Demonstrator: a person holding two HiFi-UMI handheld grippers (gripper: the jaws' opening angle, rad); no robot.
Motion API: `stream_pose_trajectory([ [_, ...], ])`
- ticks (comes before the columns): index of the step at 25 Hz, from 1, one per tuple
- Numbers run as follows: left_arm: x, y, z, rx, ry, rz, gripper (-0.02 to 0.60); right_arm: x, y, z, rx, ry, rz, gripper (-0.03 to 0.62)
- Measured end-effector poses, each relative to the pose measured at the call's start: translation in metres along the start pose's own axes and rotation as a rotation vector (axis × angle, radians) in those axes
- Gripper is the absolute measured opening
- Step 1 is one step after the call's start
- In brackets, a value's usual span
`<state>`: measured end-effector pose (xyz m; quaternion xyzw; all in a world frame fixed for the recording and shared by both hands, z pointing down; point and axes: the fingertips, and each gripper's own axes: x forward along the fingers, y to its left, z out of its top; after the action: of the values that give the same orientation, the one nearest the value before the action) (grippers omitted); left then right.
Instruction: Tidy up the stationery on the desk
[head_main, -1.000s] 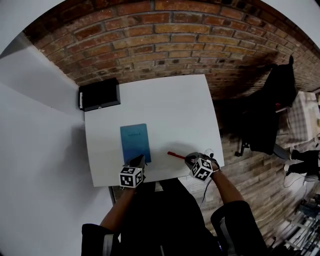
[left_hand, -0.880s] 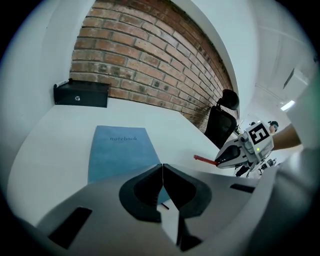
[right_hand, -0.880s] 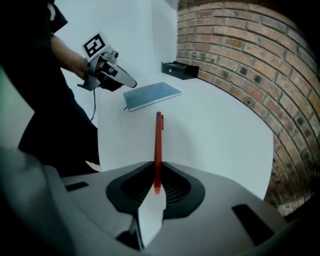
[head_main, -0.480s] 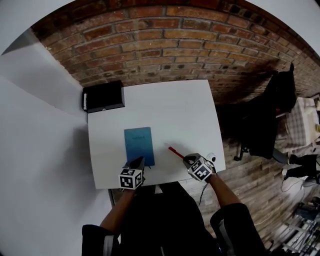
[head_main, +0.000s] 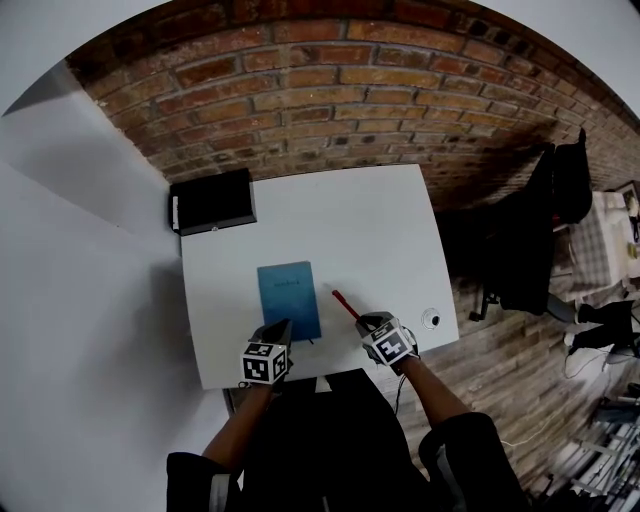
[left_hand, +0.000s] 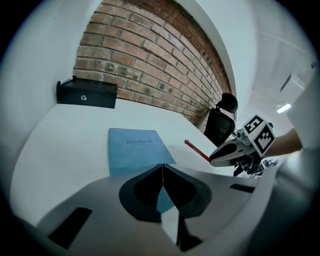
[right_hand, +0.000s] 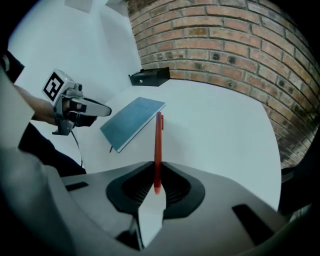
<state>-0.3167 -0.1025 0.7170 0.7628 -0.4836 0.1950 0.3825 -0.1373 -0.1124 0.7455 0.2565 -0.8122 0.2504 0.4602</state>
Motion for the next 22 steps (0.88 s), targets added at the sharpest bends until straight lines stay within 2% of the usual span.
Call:
stream_pose_trajectory([
  [14, -0.005, 0.026, -0.002, 0.027, 0.038, -0.060, 0.015, 0.034, 0.022, 0.035, 0.337, 0.002, -0.066, 0.063],
  [22, -0.009, 0.038, -0.007, 0.042, 0.063, -0.085, 0.015, 0.050, 0.032, 0.042, 0.456, 0.053, -0.098, 0.063],
])
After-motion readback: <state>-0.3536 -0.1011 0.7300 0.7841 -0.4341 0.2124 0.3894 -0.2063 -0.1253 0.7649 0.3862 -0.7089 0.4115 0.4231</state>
